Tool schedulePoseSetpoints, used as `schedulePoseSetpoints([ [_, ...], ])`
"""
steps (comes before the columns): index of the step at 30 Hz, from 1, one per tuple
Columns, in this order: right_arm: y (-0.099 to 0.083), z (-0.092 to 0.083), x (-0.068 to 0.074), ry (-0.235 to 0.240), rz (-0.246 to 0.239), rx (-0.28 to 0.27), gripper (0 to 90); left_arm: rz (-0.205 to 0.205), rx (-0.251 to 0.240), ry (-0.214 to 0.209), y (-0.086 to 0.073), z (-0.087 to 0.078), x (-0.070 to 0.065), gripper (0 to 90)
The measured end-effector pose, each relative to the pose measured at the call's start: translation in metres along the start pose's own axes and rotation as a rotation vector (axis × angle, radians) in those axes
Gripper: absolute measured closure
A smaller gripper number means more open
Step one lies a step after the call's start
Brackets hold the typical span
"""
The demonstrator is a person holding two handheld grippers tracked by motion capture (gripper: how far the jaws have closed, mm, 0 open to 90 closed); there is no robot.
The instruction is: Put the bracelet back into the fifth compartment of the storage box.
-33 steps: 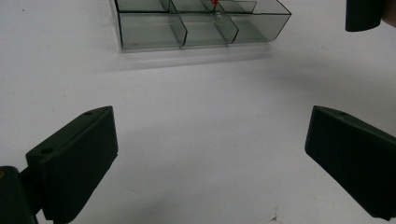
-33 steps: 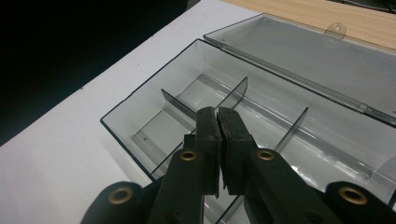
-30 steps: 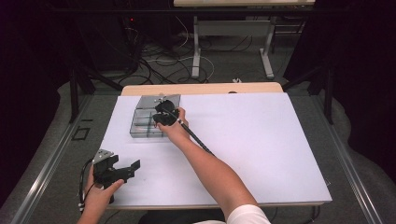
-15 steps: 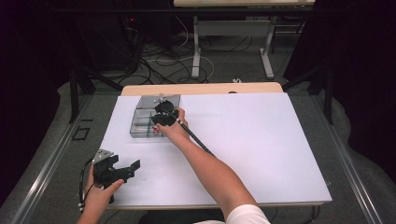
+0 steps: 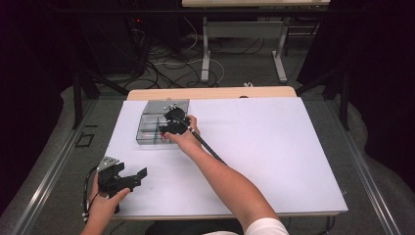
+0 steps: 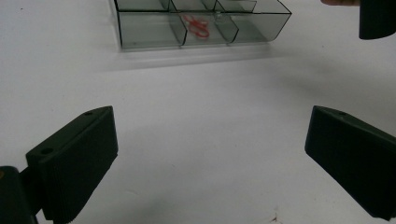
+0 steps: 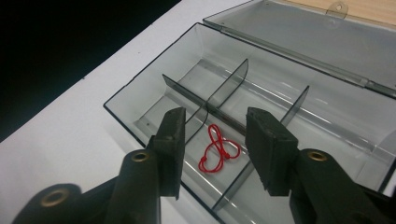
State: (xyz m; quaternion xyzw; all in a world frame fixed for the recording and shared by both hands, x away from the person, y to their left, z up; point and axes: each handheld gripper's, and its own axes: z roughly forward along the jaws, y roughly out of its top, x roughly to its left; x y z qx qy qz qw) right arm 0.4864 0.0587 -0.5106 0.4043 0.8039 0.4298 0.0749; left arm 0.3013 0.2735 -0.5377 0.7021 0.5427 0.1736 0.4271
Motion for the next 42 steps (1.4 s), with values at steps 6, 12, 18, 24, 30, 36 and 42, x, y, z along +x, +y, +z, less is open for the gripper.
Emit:
schedulePoseSetpoints([
  [6, -0.007, -0.013, -0.002, -0.025, -0.025, 0.002, 48.0, 0.006, 0.019, -0.003, 0.000, 0.000, 0.000, 2.5],
  [12, -0.017, -0.029, -0.007, -0.020, -0.025, -0.033, 43.3, 0.004, 0.011, 0.001, 0.000, 0.001, -0.001, 2.5],
  [18, -0.028, -0.047, -0.014, -0.019, -0.025, -0.021, 38.6, 0.002, 0.013, 0.005, 0.000, 0.002, 0.000, 2.5],
  [24, -0.037, -0.064, -0.020, -0.029, -0.036, -0.030, 28.2, 0.001, 0.019, 0.006, 0.000, 0.002, 0.000, 2.5],
  [30, -0.045, -0.080, -0.023, -0.018, -0.048, -0.056, 19.9, 0.000, 0.009, 0.010, -0.001, 0.003, 0.000, 2.5],
  [36, -0.055, -0.100, -0.028, -0.038, -0.056, -0.077, 16.1, -0.001, 0.010, 0.014, -0.001, 0.003, 0.000, 2.5],
  [42, -0.064, -0.119, -0.032, -0.052, -0.069, -0.092, 15.3, 0.000, 0.025, 0.009, -0.001, 0.003, 0.000, 2.6],
])
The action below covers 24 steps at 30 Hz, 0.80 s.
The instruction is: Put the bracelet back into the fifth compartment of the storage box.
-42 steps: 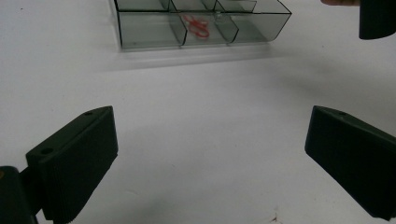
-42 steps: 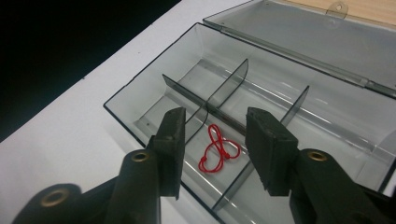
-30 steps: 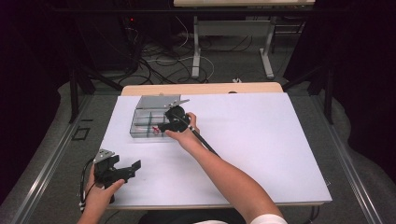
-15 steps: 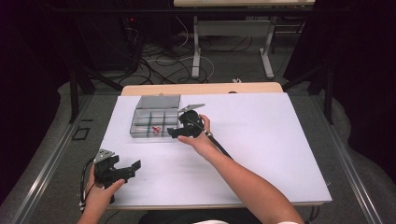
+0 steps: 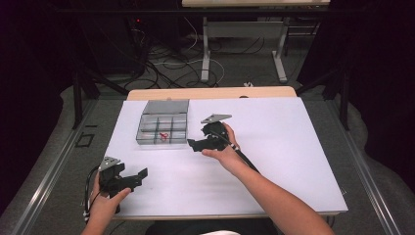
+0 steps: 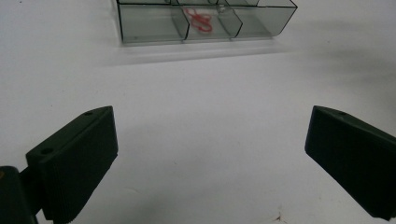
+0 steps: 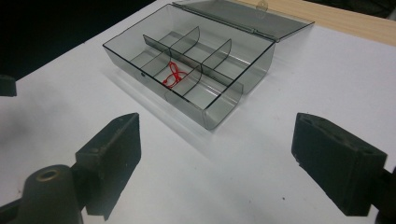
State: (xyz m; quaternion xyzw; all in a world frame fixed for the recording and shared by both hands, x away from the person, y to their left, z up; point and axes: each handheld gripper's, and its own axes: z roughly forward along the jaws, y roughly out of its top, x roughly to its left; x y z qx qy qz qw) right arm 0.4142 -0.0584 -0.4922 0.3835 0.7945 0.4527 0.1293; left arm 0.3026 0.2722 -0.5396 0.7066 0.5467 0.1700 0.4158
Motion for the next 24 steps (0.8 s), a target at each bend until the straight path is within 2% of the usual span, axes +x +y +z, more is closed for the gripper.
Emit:
schedulePoseSetpoints([
  [3, -0.004, -0.012, -0.002, 0.002, -0.003, 0.016, 14.7, 0.000, -0.002, 0.002, 0.000, 0.001, -0.001, 2.5],
  [4, -0.006, -0.015, -0.003, -0.003, -0.006, -0.003, 14.5, 0.000, -0.004, 0.002, 0.000, 0.001, -0.001, 2.5],
  [10, -0.018, -0.039, -0.014, -0.031, -0.024, -0.026, 9.9, -0.001, 0.001, 0.002, 0.000, 0.000, 0.000, 2.5],
  [11, -0.020, -0.044, -0.016, -0.037, -0.022, -0.008, 8.9, -0.001, 0.001, 0.003, 0.000, 0.000, 0.000, 2.5],
  [12, -0.023, -0.047, -0.019, -0.046, -0.018, -0.030, 7.6, -0.002, -0.007, 0.006, 0.000, 0.001, 0.000, 2.5],
  [18, -0.037, -0.070, -0.032, -0.066, 0.023, -0.045, 0.4, -0.001, -0.004, 0.010, 0.000, 0.001, -0.001, 2.5],
  [24, -0.050, -0.090, -0.044, -0.095, 0.035, -0.050, 0.0, 0.002, 0.005, 0.006, 0.000, 0.000, -0.001, 2.5],
])
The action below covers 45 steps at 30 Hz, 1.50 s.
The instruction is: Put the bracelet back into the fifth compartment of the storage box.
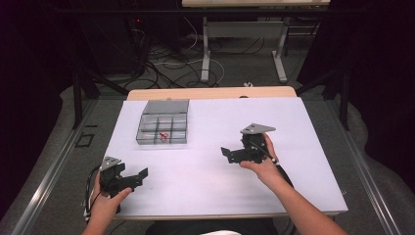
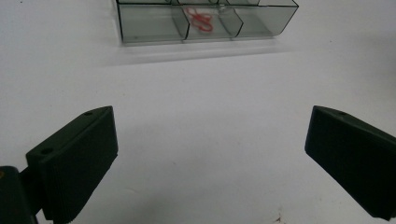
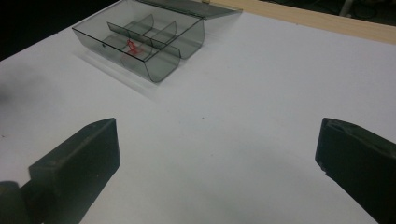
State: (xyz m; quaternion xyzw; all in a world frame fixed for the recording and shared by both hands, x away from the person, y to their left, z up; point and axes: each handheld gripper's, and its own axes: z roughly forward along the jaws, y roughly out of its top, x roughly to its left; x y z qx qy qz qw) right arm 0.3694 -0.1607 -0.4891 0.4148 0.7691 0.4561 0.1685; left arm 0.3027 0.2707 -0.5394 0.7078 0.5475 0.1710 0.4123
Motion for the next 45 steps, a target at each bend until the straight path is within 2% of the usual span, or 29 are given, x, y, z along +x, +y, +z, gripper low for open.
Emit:
schedulePoseSetpoints([
  [4, -0.009, -0.013, -0.011, -0.029, 0.003, -0.005, 0.0, -0.002, -0.002, 0.004, 0.000, 0.000, 0.000, 2.5],
  [10, -0.022, -0.030, -0.031, -0.067, 0.052, -0.016, 0.0, -0.005, -0.011, 0.009, -0.001, 0.001, 0.000, 2.5],
  [18, -0.040, -0.043, -0.054, -0.112, 0.090, -0.030, 0.0, -0.004, 0.000, 0.009, 0.000, 0.000, 0.000, 2.5],
  [28, -0.056, -0.046, -0.080, -0.172, 0.159, -0.063, 0.0, -0.005, -0.012, 0.011, 0.000, 0.001, 0.000, 2.5],
  [39, -0.070, -0.050, -0.110, -0.255, 0.221, -0.063, 0.0, 0.001, -0.007, 0.010, 0.000, -0.002, 0.001, 2.6],
  [41, -0.072, -0.051, -0.115, -0.256, 0.221, -0.057, 0.0, 0.000, -0.021, 0.011, -0.001, 0.000, 0.000, 2.5],
  [45, -0.075, -0.051, -0.121, -0.269, 0.245, -0.055, 0.0, 0.000, -0.017, 0.012, -0.001, 0.000, 0.000, 2.6],
])
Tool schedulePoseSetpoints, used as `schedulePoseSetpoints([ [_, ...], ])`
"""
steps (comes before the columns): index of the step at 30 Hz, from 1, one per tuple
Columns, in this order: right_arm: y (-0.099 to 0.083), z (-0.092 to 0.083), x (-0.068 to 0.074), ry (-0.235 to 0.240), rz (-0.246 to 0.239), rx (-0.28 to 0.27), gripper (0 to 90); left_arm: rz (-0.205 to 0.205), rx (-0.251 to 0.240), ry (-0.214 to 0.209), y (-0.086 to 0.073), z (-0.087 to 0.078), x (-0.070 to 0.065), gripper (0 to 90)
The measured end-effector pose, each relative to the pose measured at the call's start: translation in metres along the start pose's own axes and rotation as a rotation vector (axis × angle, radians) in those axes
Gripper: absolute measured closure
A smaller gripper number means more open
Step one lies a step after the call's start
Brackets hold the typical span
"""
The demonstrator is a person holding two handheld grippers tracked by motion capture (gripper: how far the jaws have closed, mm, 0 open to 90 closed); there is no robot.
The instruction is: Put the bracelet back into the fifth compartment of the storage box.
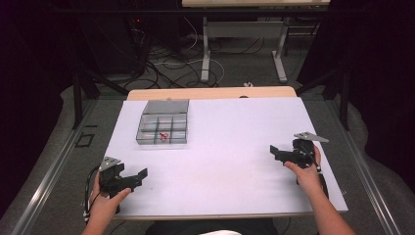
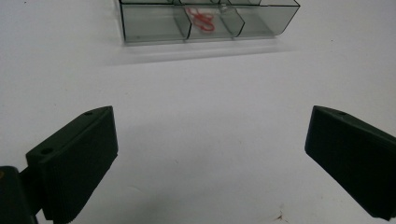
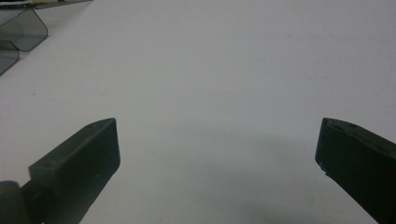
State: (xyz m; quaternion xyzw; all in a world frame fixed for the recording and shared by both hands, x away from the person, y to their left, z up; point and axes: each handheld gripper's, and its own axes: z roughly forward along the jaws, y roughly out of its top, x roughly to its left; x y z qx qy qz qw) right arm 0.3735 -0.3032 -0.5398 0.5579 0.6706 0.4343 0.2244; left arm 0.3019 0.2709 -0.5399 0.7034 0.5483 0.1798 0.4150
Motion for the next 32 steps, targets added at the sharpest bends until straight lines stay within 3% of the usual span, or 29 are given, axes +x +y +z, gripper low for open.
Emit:
schedulePoseSetpoints([
  [9, -0.004, 0.006, -0.010, -0.030, -0.025, 0.019, 0.0, 0.006, 0.015, -0.005, 0.001, -0.001, 0.000, 2.5],
  [18, -0.006, 0.007, -0.019, -0.048, 0.003, 0.028, 0.0, 0.004, 0.019, -0.008, 0.001, 0.000, 0.000, 2.5],
  [32, -0.008, 0.006, -0.022, -0.046, 0.032, 0.032, 0.0, -0.007, 0.014, -0.003, 0.002, 0.004, 0.000, 2.5],
])
